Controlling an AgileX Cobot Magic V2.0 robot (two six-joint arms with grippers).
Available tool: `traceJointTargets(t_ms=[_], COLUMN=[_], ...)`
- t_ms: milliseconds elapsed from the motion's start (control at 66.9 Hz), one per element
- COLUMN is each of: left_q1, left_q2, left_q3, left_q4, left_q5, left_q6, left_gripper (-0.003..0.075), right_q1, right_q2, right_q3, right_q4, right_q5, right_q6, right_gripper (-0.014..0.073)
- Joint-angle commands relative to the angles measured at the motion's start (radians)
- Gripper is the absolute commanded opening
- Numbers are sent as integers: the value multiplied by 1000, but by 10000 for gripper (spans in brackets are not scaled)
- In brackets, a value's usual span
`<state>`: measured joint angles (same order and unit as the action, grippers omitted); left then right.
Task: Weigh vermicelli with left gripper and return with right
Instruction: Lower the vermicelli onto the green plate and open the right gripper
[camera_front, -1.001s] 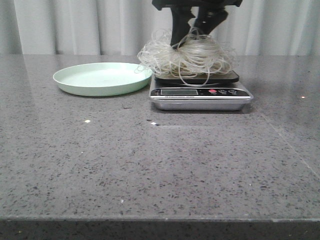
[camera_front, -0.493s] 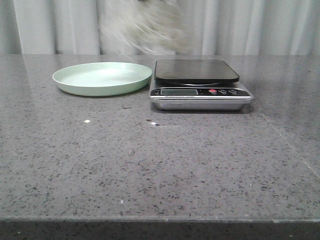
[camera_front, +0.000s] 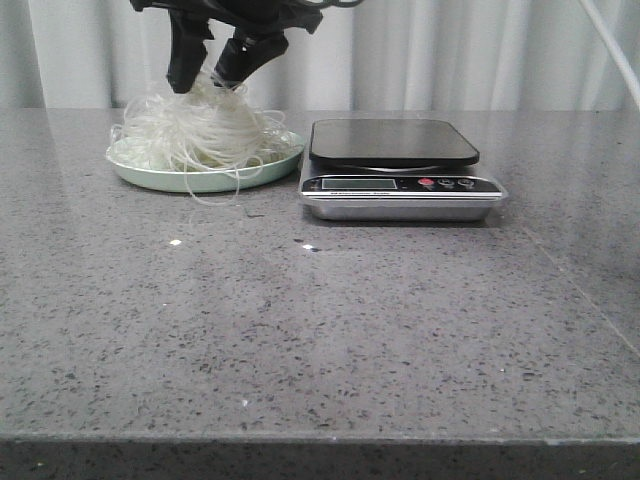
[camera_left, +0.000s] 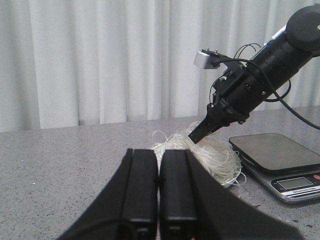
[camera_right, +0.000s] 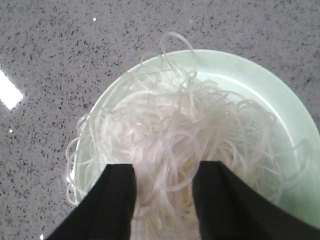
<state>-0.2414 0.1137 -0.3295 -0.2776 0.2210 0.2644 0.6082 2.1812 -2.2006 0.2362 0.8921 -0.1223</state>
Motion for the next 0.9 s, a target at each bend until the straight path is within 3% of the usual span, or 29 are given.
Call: traceJointTargets(t_ms=[0, 179, 388, 598, 881], left_q1=[2, 2, 2, 2, 2], left_q2=[11, 11, 11, 11, 11], left_q3=[-26, -26, -26, -26, -26], left_q4=[-14, -14, -14, -14, -14], left_q5=[-81, -81, -81, -79, -79], left_q6=[-1, -1, -1, -1, -1], left_gripper=[145, 145, 145, 145, 145], right_q1=[-2, -22, -141, -273, -387], right_q2=[-85, -154, -262, -455, -826], right_q3=[-33, -33, 3, 216, 662], right_q4=[2, 2, 85, 134, 134], right_q5=[-102, -102, 48, 18, -179], right_q6=[-15, -15, -16, -28, -71], right_gripper=[513, 514, 514, 514, 514])
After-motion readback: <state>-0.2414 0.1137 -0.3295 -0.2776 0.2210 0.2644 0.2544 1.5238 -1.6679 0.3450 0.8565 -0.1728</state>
